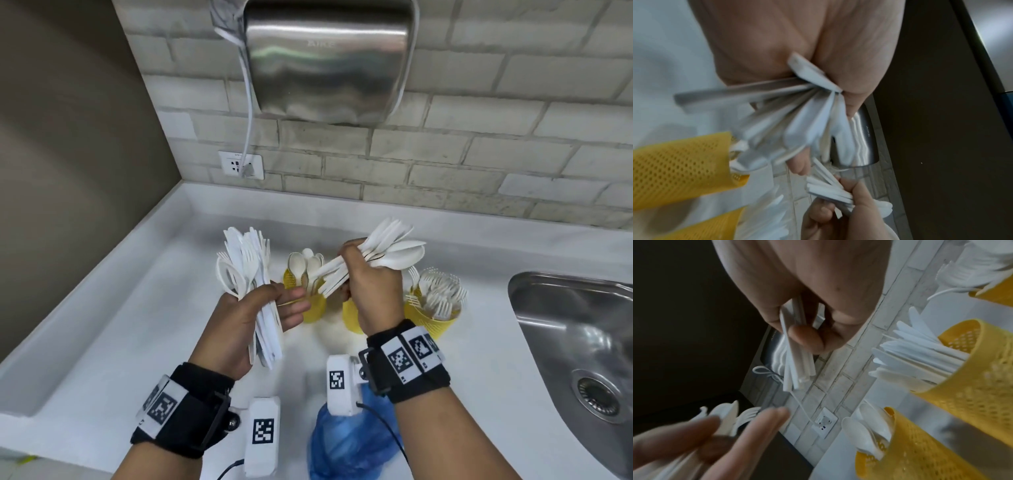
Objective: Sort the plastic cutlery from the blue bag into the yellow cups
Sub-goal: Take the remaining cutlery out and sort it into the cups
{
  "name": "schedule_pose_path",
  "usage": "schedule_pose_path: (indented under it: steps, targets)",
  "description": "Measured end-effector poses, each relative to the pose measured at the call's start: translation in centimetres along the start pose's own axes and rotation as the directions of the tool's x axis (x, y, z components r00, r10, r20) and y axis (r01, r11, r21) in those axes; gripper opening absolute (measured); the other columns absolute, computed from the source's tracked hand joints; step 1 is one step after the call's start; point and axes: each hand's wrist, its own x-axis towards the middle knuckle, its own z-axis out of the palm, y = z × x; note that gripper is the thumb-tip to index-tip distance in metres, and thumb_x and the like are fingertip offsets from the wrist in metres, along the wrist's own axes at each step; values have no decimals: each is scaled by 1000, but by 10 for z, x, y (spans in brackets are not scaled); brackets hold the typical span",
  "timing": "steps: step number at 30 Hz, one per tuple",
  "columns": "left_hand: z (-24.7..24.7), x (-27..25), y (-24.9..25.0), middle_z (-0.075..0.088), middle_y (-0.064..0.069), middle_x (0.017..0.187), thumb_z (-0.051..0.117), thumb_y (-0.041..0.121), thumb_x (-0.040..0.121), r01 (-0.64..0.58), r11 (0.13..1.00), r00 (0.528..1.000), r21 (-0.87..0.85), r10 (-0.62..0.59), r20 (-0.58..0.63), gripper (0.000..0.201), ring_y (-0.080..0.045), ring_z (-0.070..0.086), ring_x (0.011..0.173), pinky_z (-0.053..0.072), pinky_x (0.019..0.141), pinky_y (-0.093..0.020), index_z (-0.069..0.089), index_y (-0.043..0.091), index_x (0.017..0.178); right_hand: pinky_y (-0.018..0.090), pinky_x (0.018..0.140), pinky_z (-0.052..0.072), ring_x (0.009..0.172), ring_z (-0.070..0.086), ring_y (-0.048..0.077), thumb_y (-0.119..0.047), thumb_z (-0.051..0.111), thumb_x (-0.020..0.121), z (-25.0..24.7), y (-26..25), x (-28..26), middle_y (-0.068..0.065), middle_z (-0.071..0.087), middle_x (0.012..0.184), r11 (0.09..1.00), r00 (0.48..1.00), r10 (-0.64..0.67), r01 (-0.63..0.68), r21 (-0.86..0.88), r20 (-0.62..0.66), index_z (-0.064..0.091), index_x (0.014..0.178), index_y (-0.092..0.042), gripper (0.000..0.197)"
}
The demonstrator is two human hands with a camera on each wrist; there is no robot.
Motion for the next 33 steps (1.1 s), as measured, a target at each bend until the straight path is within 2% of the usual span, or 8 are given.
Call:
schedule_pose_path:
  steps: [7, 13, 16, 20, 22, 24, 29, 33]
  targets:
    - [-12, 5, 10, 73, -31, 110, 66, 10, 89, -71, 996, 996, 51, 74, -52, 20, -47, 73, 101, 63, 86, -48, 59, -5, 100, 51, 57, 58, 55, 68, 30, -29, 63, 78, 24, 4, 19, 10, 64, 55, 945, 967, -248, 229, -233, -56, 56, 67, -7, 25]
    - [-8, 1, 14, 74, -31, 101, 72, 13, 79, -113, 987, 991, 113, 120, -66, 7, -47, 74, 93, 64, 82, -47, 77, 9, 75, 25, 56, 46, 56, 60, 4, -47, 61, 72, 41, 22, 25, -3, 61, 57, 845, 958, -278, 279, -456, 70, 58, 66, -15, 33]
    - [-9, 1, 13, 74, -31, 99, 73, 11, 79, -145, 982, 987, 124, 153, -56, 6, -46, 74, 91, 64, 79, -45, 77, 10, 74, 7, 53, 36, 60, 59, -4, -34, 77, 76, 48, 30, 22, -8, 60, 65, 876, 968, -229, 251, -412, 103, 60, 79, -13, 27]
    - [-9, 5, 8, 75, -29, 101, 67, 3, 92, -208, 962, 976, 177, 217, -30, 22, -44, 74, 88, 64, 74, -41, 78, 11, 75, 33, 71, 52, 73, 66, 30, -29, 78, 83, 50, 39, 24, 12, 67, 79, 846, 956, -273, 293, -445, 111, 40, 62, -27, 44]
    - [-6, 5, 9, 75, -27, 102, 78, 15, 79, -221, 959, 974, 176, 226, -6, 4, -42, 74, 86, 64, 74, -40, 78, 12, 78, 46, 77, 54, 75, 66, 38, -32, 76, 83, 47, 44, 23, 18, 67, 82, 847, 961, -243, 276, -454, 131, 36, 57, -29, 47]
    - [-3, 5, 8, 75, -26, 102, 82, 29, 63, -232, 953, 972, 196, 233, 14, 20, -42, 74, 86, 63, 75, -41, 80, 15, 77, 52, 80, 53, 78, 66, 40, -44, 67, 80, 45, 49, 24, 17, 66, 82, 828, 961, -213, 272, -490, 174, 35, 56, -31, 42]
    - [0, 10, 3, 77, -23, 102, 77, 24, 73, -255, 941, 967, 222, 254, 36, 26, -38, 75, 83, 63, 72, -38, 76, 5, 92, 42, 76, 48, 79, 61, 34, -64, 28, 67, 42, 49, 24, 7, 55, 85, 705, 925, -189, 362, -610, 330, 47, 63, -25, 44]
    - [3, 6, 2, 77, -21, 102, 72, 11, 88, -246, 934, 969, 258, 243, 45, 9, -37, 76, 84, 64, 76, -41, 76, 5, 92, 44, 70, 47, 72, 58, 38, -53, 28, 70, 44, 52, 23, 16, 60, 75, 679, 900, -247, 425, -599, 358, 62, 65, -7, 57]
